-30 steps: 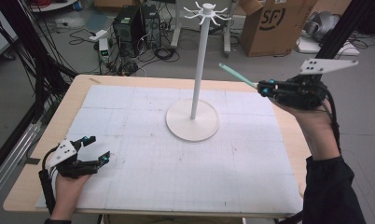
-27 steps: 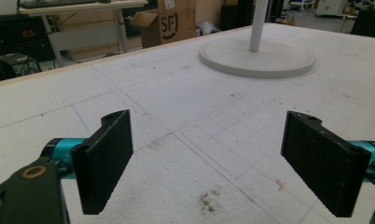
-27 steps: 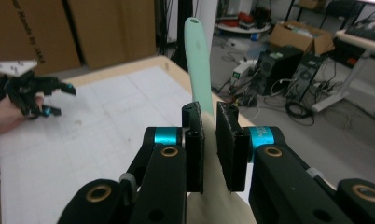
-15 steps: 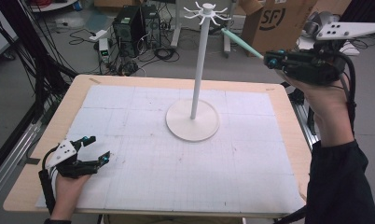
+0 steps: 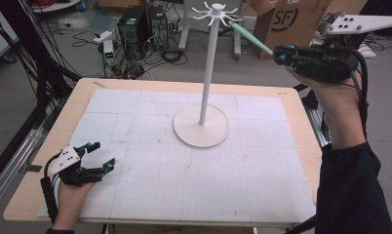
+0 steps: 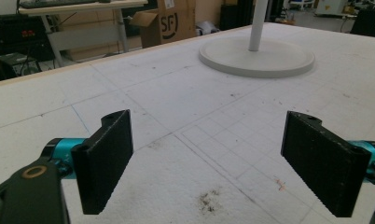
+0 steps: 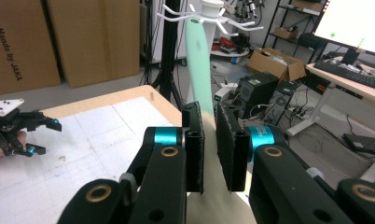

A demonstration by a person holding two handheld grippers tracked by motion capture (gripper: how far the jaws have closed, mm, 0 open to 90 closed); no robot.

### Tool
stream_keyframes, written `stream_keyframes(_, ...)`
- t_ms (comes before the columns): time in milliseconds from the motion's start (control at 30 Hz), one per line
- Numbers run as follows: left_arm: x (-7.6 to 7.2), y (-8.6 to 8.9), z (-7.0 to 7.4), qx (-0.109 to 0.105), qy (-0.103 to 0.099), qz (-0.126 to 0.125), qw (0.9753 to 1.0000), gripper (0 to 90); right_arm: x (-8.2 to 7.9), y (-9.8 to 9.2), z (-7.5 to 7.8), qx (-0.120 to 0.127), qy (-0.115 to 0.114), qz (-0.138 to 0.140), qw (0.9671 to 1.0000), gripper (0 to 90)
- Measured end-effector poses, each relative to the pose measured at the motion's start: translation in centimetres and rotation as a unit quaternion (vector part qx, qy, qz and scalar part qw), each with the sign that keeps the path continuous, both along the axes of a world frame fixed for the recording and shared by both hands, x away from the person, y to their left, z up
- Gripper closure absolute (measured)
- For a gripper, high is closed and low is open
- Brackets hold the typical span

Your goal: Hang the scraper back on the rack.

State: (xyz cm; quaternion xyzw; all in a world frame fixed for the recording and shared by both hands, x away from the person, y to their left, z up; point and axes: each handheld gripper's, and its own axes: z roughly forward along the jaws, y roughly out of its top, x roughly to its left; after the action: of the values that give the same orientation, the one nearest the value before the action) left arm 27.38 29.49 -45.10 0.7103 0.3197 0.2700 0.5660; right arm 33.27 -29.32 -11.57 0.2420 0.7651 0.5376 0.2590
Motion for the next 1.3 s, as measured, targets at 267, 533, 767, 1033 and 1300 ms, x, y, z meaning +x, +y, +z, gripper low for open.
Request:
stream_keyframes(267,0.0,-0.02,0.0,0.0,0.0,0.001,1.0,17.4,-0.08,0.26,-0.21,-0.007,-0.005,-0.002,1.0,82.0)
stream_keyframes(533,0.0,0.0,-0.01,-0.001,0.0,0.001,1.0,17.4,-0.39,0.26,-0.16,-0.004,-0.01,-0.003,0.9999,82.0)
stream_keyframes(767,0.0,0.0,0.0,0.0,0.0,0.001,1.0,17.4,-0.35,0.48,-0.31,-0.008,-0.014,0.002,0.9999,81.9)
stream_keyframes(1033,0.0,0.0,0.0,0.0,0.0,0.001,1.0,17.4,-0.26,0.7,-0.41,-0.014,-0.015,-0.002,0.9998,81.9)
stream_keyframes(1300,-0.01,-0.01,0.0,0.0,0.001,0.001,1.0,17.4,0.32,0.38,-0.79,-0.017,-0.011,-0.015,0.9997,81.9)
